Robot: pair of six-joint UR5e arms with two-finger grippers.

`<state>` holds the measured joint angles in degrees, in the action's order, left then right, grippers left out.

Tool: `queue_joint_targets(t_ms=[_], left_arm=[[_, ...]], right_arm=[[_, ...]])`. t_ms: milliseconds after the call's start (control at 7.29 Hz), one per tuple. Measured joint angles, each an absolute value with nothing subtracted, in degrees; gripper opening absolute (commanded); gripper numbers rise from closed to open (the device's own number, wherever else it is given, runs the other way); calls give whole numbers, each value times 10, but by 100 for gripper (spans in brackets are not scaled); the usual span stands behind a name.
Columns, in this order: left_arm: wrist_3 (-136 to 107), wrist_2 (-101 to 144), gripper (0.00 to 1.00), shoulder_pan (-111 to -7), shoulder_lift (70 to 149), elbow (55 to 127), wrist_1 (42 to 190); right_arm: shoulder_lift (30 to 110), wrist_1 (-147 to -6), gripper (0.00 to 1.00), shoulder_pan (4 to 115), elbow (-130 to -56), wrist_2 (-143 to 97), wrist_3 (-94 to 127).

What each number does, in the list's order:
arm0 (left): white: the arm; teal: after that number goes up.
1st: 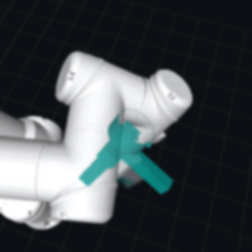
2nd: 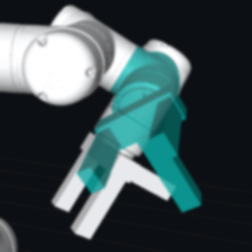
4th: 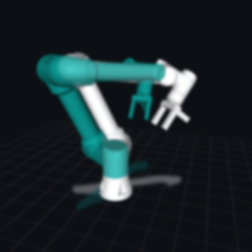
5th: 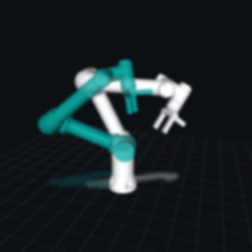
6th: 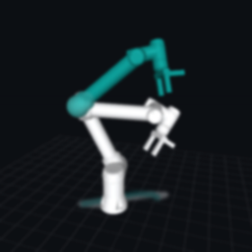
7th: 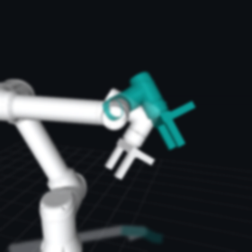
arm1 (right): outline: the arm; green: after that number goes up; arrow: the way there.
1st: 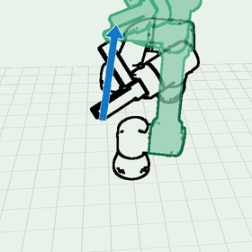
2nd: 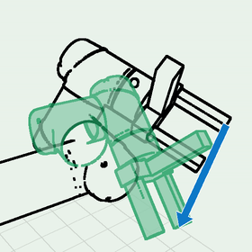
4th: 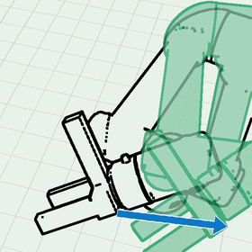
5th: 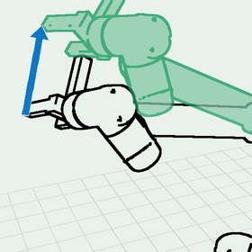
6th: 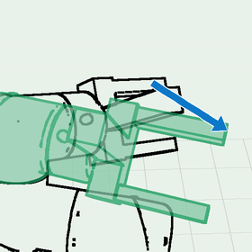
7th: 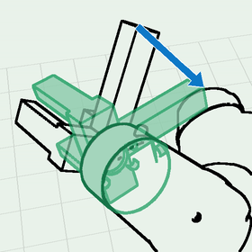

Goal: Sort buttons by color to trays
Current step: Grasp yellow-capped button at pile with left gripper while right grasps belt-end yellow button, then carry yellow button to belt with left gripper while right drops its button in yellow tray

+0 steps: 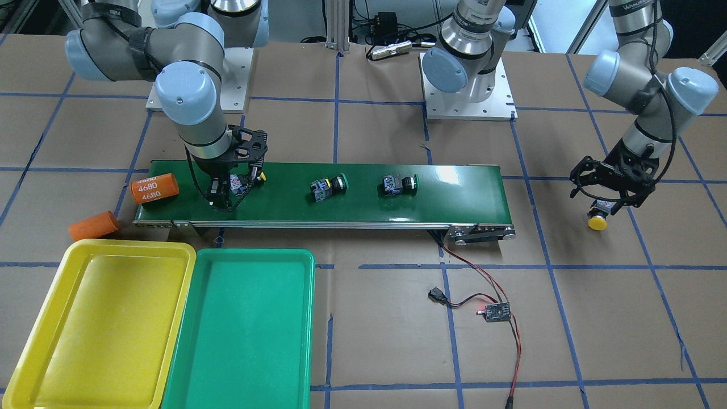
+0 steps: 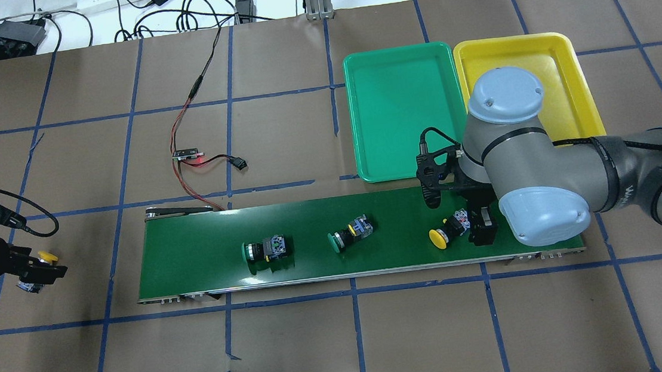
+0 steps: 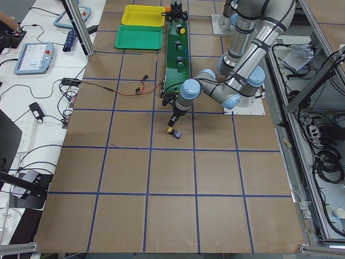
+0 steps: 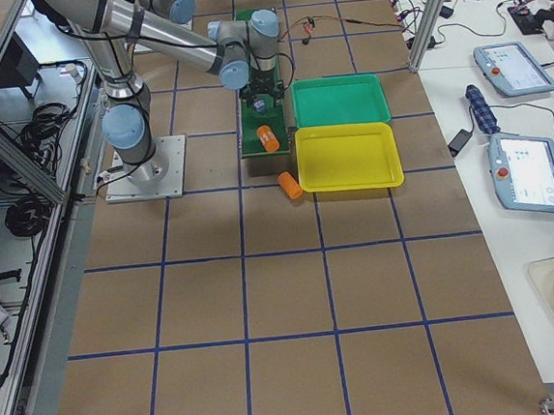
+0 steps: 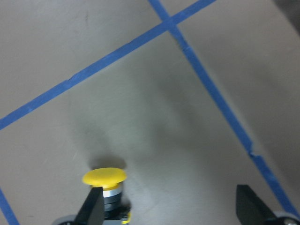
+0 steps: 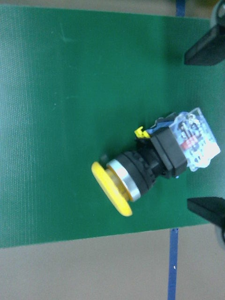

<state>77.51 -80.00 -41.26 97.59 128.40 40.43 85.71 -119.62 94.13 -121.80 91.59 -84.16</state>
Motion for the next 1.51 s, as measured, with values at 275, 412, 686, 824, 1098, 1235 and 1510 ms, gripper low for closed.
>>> queue_joint_targets(t_ms=[275,412,686,824,1098,1235,1510], left_arm=[[776,-817,79,-397,1012,1266,398],[776,-820,58,-390,1023,1265,397],[775,-820,21,-384,1033,1265,394],[776,-820,16,-384,1035,1265,394],[779,-828,16,-389,1030,1263,396],[781,-840,16,-407,1018,1261,405],[783,-841,16,-489,975,1246,468]], right_arm=[[856,-1195,57,941,-1219,916,-845],[857,-1194,47,942,-1219,915,-849],[860,-1183,8,943,-1221,913,-856],[860,-1172,0,943,-1220,915,-857],[862,-1146,0,943,-1209,919,-865],[863,-1124,0,942,-1187,920,-873],[862,-1077,0,928,-1120,917,-881]])
